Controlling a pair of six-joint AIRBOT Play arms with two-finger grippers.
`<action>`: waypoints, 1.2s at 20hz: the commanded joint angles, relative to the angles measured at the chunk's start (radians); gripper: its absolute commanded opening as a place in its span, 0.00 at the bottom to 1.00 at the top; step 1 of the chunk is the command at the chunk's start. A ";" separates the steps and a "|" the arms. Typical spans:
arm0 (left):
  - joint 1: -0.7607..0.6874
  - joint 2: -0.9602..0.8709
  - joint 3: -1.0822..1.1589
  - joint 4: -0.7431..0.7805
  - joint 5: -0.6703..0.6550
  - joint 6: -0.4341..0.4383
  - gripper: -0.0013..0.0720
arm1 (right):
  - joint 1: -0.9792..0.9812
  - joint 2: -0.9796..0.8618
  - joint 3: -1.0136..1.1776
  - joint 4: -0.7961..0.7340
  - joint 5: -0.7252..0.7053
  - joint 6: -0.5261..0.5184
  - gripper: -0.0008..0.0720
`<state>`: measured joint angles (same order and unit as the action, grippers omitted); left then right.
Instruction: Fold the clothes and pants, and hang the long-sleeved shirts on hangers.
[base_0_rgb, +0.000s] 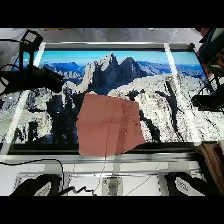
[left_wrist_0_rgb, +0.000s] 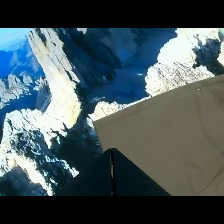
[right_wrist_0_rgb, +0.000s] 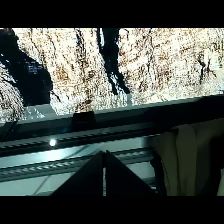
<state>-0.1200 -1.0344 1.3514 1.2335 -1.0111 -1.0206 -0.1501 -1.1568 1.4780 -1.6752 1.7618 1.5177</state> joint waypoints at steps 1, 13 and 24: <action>0.001 0.000 0.000 0.000 0.000 0.000 0.03 | 0.000 -0.001 0.000 0.000 0.000 0.000 0.04; 0.001 0.000 0.000 0.000 0.000 0.000 0.03 | 0.000 -0.001 0.000 0.005 -0.135 0.000 0.04; -0.001 0.000 0.000 -0.015 0.000 0.000 0.03 | 0.001 -0.002 -0.508 0.621 -0.259 -0.565 0.04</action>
<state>-0.1207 -1.0344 1.3514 1.2232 -1.0115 -1.0210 -0.1501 -1.1587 1.1652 -1.2907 1.5032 1.1553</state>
